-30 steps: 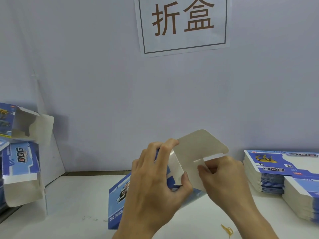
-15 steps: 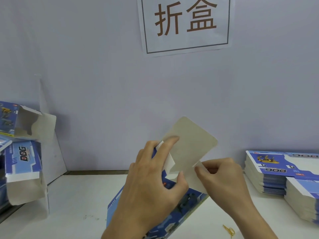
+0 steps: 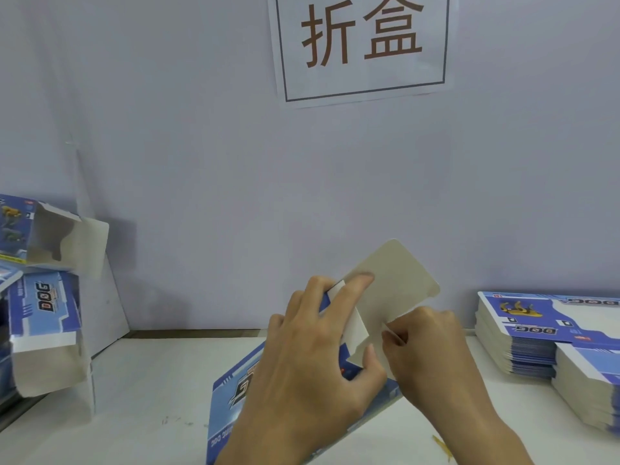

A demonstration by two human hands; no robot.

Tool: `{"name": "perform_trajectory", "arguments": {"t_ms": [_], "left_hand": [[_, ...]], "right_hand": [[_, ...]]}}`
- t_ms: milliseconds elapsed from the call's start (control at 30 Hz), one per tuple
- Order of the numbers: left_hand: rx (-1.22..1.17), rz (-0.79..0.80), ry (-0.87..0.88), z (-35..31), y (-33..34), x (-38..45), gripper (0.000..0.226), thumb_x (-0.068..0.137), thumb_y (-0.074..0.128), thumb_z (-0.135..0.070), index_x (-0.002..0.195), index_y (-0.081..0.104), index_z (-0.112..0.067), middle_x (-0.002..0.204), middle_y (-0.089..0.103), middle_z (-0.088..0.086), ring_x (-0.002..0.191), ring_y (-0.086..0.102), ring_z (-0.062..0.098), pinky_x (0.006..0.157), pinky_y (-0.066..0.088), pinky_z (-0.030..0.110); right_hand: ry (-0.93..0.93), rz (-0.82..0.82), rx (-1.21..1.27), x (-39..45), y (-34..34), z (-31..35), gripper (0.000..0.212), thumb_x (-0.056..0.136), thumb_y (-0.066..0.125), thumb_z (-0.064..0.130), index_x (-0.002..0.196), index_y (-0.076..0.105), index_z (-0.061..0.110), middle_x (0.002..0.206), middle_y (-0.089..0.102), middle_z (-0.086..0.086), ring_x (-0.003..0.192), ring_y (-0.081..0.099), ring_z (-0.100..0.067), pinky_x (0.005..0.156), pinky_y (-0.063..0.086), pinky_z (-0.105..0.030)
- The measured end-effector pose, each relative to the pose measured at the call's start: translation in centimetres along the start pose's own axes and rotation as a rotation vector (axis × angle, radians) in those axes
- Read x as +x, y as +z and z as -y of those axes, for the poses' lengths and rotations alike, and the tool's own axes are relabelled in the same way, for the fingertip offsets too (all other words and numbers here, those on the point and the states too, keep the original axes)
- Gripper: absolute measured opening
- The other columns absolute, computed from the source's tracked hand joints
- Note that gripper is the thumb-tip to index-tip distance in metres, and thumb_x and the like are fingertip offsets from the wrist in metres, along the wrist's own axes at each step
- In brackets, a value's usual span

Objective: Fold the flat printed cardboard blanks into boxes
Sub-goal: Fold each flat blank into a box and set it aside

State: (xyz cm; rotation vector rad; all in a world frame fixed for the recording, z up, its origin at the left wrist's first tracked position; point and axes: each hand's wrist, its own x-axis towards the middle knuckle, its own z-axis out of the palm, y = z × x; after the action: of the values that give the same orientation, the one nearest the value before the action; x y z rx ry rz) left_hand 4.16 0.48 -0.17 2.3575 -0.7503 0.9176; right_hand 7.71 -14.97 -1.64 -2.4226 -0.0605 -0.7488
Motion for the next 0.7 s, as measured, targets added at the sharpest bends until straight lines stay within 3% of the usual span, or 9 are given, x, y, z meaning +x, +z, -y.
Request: {"name": "perform_trajectory", "arguments": {"t_ms": [67,167,233,300,400,500,600,700], "left_hand": [[0.014,-0.003,-0.017,0.1,-0.1,0.1,0.064,0.077,0.036,-0.058,0.136,0.012,-0.06,0.115,0.028,-0.029,0.103,0.039,0.002,0.089,0.045,0.03],[-0.042,-0.017,-0.083,0.8,-0.6,0.2,0.065,0.075,0.038,-0.058,0.137,0.018,-0.06,0.113,0.032,-0.028,0.097,0.044,0.003,0.083,0.051,0.034],[-0.12,-0.052,-0.136,1.4,-0.9,0.3,0.065,0.075,0.043,-0.058,0.137,0.025,-0.06,0.112,0.037,-0.026,0.094,0.048,0.005,0.078,0.053,0.033],[-0.19,-0.119,-0.183,1.8,-1.0,0.3,0.063,0.079,0.051,-0.054,0.139,0.033,-0.055,0.109,0.041,-0.025,0.091,0.05,0.006,0.074,0.052,0.023],[-0.387,-0.262,-0.288,2.5,-1.3,0.2,0.051,0.087,0.061,-0.037,0.132,0.045,-0.055,0.114,0.05,-0.027,0.094,0.058,0.007,0.072,0.052,0.016],[-0.915,-0.313,-0.506,2.8,-1.6,0.5,0.041,0.096,0.057,-0.019,0.119,0.059,-0.053,0.117,0.07,-0.007,0.089,0.074,0.026,0.06,0.061,0.034],[-1.159,-0.327,-0.569,2.9,-1.4,0.7,0.037,0.088,0.059,-0.022,0.119,0.063,-0.043,0.104,0.076,0.01,0.081,0.075,0.034,0.052,0.059,0.035],[-1.143,-0.347,-0.579,3.3,-1.2,0.7,0.035,0.094,0.056,-0.018,0.119,0.063,-0.042,0.102,0.076,0.011,0.081,0.075,0.034,0.053,0.059,0.036]], "right_hand": [[-0.017,0.039,-0.01,0.0,0.1,-0.2,0.045,0.082,0.055,0.005,0.049,0.025,0.011,0.049,0.023,0.0,0.048,0.016,-0.016,0.042,0.015,-0.023],[-0.012,0.147,0.228,0.1,-0.2,-0.7,0.042,0.087,0.057,0.014,0.048,0.04,0.008,0.044,0.027,0.004,0.047,0.019,-0.013,0.041,0.018,-0.022],[-0.005,0.218,0.41,0.2,-0.5,-0.9,0.031,0.091,0.057,0.027,0.068,0.071,0.01,0.047,0.052,0.005,0.047,0.037,-0.011,0.043,0.033,-0.029],[0.013,0.238,0.592,0.3,-0.9,-0.9,0.029,0.093,0.056,0.044,0.094,0.079,0.026,0.075,0.075,0.008,0.067,0.067,-0.009,0.058,0.056,-0.033],[-0.046,0.329,0.861,0.2,-0.7,-1.2,0.045,0.083,0.051,0.069,0.118,0.069,0.046,0.115,0.072,0.018,0.107,0.067,-0.004,0.08,0.057,-0.03],[-0.135,0.36,1.03,-0.4,-0.2,-0.9,0.061,0.079,0.055,0.074,0.136,0.05,0.053,0.14,0.058,0.012,0.127,0.057,-0.009,0.101,0.046,-0.044],[-0.174,0.343,1.084,-0.9,0.2,-0.2,0.07,0.075,0.059,0.079,0.14,0.041,0.058,0.147,0.051,0.002,0.13,0.056,-0.016,0.108,0.042,-0.052],[-0.205,0.319,1.053,-0.8,0.1,0.2,0.055,0.082,0.056,0.065,0.135,0.052,0.051,0.132,0.062,0.0,0.113,0.067,-0.02,0.096,0.054,-0.05]]}}
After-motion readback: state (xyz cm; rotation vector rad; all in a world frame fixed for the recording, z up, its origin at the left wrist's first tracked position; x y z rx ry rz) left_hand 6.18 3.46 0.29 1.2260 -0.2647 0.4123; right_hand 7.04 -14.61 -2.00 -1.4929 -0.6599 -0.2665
